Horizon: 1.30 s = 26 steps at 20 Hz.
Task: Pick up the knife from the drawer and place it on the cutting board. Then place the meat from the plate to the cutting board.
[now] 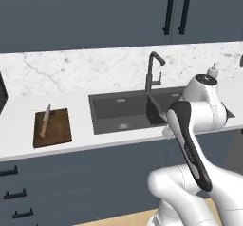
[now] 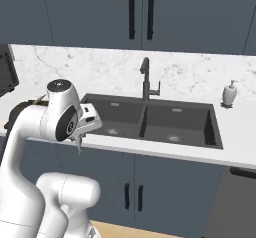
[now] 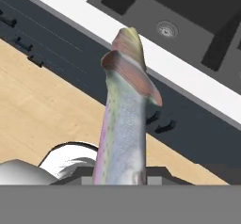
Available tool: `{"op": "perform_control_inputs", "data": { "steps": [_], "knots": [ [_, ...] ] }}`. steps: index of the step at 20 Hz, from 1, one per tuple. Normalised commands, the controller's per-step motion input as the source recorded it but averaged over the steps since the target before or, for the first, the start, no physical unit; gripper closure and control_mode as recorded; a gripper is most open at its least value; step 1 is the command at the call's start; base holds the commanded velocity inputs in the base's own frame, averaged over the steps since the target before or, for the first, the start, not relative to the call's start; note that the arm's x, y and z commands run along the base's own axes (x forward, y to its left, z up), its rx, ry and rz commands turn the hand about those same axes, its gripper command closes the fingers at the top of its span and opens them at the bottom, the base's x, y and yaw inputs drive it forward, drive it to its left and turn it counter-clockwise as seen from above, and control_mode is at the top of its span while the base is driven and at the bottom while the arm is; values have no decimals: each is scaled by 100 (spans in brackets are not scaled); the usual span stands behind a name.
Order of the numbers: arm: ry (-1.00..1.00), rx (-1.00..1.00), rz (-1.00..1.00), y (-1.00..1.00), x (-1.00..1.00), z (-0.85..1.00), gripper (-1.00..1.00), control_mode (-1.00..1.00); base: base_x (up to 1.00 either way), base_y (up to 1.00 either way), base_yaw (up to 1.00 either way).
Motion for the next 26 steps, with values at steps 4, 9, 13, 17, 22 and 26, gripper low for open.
{"op": "perform_control_inputs", "data": {
  "steps": [4,9,13,17,22,26],
  "knots": [
    [0,0,0,0,0,0,100,100,0,99,0],
    [0,0,0,0,0,0,100,100,11,93,0],
    [0,0,0,0,0,0,100,100,32,84,0],
    [0,0,0,0,0,0,100,100,38,77,0],
    [0,-1,0,1,13,0,100,-100,40,41,0],
    [0,1,0,-15,36,0,100,-100,0,0,0]
  ]
}}
